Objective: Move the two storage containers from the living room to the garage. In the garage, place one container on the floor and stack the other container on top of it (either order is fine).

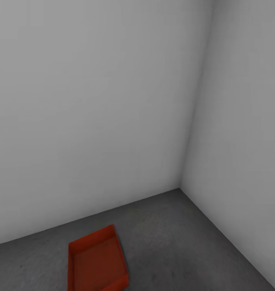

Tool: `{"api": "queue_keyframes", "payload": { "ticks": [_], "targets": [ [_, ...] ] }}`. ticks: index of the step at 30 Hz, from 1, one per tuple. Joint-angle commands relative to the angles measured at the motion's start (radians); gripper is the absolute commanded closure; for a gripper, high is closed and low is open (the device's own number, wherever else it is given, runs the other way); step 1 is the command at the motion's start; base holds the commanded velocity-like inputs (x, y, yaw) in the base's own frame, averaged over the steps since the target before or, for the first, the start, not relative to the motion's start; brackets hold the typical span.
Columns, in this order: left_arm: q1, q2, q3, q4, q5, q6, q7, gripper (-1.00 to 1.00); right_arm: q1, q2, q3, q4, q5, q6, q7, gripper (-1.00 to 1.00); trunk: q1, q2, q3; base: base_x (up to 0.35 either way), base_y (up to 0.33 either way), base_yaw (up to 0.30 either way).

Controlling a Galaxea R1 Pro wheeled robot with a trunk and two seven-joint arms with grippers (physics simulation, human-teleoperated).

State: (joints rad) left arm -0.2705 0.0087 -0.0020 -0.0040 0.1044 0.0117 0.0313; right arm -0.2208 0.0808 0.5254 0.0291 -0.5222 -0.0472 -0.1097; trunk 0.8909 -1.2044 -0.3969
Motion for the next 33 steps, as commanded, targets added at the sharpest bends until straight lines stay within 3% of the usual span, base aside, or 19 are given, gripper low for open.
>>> {"api": "queue_keyframes", "payload": {
  "ticks": [1, 11, 19, 33],
  "targets": [
    [0.003, 0.000, -0.001, -0.001, 0.011, 0.000, 0.001, -1.00, 0.007, 0.000, 0.008, 0.003, -0.010, -0.004, -0.001, -1.00, 0.000, -0.001, -0.001, 0.000, 0.000, -0.112],
    [0.037, -0.002, -0.001, 0.000, 0.008, -0.006, 0.001, -1.00, 0.045, -0.003, 0.008, 0.003, -0.010, -0.005, -0.001, -1.00, 0.000, -0.001, -0.001, 0.000, 0.000, -0.225],
    [0.054, -0.001, -0.001, 0.000, 0.010, -0.060, 0.001, -1.00, 0.055, -0.004, 0.008, 0.003, -0.010, -0.005, -0.001, -1.00, 0.000, -0.001, -0.001, 0.000, 0.000, -0.243],
    [0.057, -0.001, -0.001, 0.000, 0.009, -0.065, 0.000, -1.00, 0.057, -0.017, 0.008, 0.003, -0.012, -0.005, -0.001, -1.00, 0.000, -0.001, -0.001, 0.000, 0.000, -0.244]
  ]
}}
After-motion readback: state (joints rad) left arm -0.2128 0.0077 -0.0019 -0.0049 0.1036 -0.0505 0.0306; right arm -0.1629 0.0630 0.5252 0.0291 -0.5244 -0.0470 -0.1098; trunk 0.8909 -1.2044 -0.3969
